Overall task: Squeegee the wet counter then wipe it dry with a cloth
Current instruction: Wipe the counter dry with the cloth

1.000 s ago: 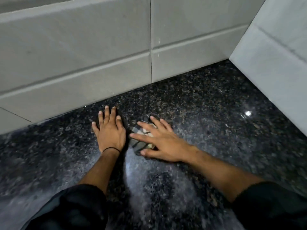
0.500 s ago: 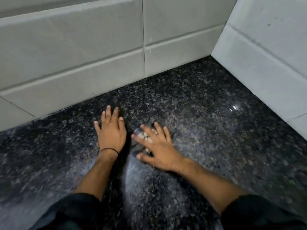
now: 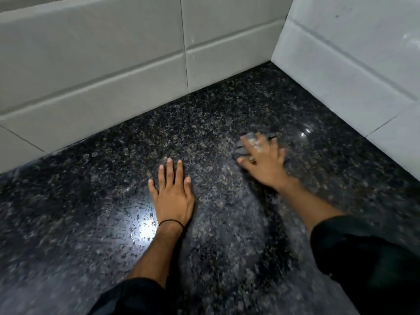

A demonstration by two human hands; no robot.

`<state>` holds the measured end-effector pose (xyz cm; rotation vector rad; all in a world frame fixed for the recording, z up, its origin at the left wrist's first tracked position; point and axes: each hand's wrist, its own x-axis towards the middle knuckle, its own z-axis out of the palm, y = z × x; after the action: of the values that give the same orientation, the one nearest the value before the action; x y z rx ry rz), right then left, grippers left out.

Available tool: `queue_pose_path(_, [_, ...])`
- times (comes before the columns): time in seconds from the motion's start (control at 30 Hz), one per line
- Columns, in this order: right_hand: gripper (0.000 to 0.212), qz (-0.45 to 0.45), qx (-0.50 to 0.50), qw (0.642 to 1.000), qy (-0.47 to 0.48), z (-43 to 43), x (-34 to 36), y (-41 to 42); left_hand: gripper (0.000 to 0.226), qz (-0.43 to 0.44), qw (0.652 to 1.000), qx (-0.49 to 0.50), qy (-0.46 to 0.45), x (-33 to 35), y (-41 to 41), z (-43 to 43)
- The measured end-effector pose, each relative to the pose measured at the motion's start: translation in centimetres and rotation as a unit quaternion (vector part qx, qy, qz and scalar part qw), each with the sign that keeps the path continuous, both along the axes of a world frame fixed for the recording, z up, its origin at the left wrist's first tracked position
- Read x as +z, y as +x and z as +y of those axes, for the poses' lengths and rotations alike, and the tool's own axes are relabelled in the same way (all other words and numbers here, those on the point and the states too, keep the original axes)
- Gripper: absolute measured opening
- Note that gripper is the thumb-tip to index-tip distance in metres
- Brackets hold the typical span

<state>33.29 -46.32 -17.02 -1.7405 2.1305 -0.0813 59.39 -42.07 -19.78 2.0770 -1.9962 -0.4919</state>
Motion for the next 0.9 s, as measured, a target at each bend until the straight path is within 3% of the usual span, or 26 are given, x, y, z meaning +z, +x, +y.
queue_pose_path(0.17, [0.067, -0.020, 0.243, 0.970, -0.016, 13.1, 0.3, 10.2, 0.052, 0.016, 1.000, -0.017, 0.001, 0.6, 0.5, -0.1])
queue_pose_path(0.23, [0.065, -0.017, 0.324, 0.946, -0.018, 16.3, 0.6, 8.9, 0.052, 0.025, 0.999, -0.029, 0.007, 0.6, 0.7, -0.1])
queue_pose_path(0.3, [0.065, 0.018, 0.340, 0.940, -0.027, 15.8, 0.9, 4.8, 0.052, 0.026, 0.998, -0.044, 0.024, 0.9, 1.0, -0.2])
queue_pose_path(0.37, [0.065, 0.053, 0.244, 0.968, -0.016, 13.0, 0.6, 0.0, 0.054, 0.016, 0.998, -0.055, 0.034, 1.5, 1.3, 0.1])
queue_pose_path(0.43, [0.068, 0.061, 0.071, 0.996, 0.003, 10.7, 0.6, -4.0, 0.054, -0.023, 0.996, -0.080, 0.018, 2.2, 1.3, 1.6])
queue_pose_path(0.5, [0.069, 0.028, -0.085, 0.996, 0.016, 9.8, 0.4, -5.6, 0.054, -0.036, 0.993, -0.114, -0.002, 2.6, 0.4, 4.3])
queue_pose_path(0.57, [0.069, 0.008, -0.136, 0.991, 0.017, 10.6, 0.2, -4.0, 0.056, -0.021, 0.990, -0.140, 0.015, 2.2, -1.1, 7.1])
queue_pose_path(0.63, [0.068, 0.010, -0.081, 0.997, 0.004, 13.3, 0.0, -0.2, 0.059, -0.023, 0.988, -0.146, 0.039, 1.4, -1.8, 8.8])
queue_pose_path(0.7, [0.067, 0.014, 0.044, 0.999, -0.014, 17.5, 0.1, 3.3, 0.061, -0.029, 0.989, -0.141, 0.039, 0.7, -1.7, 9.2])
queue_pose_path(0.8, [0.065, 0.018, 0.251, 0.968, 0.000, 23.4, 1.1, 2.9, 0.061, -0.035, 0.988, -0.150, 0.030, 0.5, -1.6, 9.2])
queue_pose_path(0.83, [0.065, 0.020, 0.283, 0.959, 0.007, 23.9, 1.5, 1.2, 0.061, -0.036, 0.988, -0.150, 0.028, 0.5, -1.6, 9.2])
queue_pose_path(0.9, [0.066, 0.048, 0.238, 0.970, 0.012, 23.5, 1.4, -3.5, 0.061, -0.036, 0.988, -0.148, 0.028, 0.5, -1.5, 9.1])
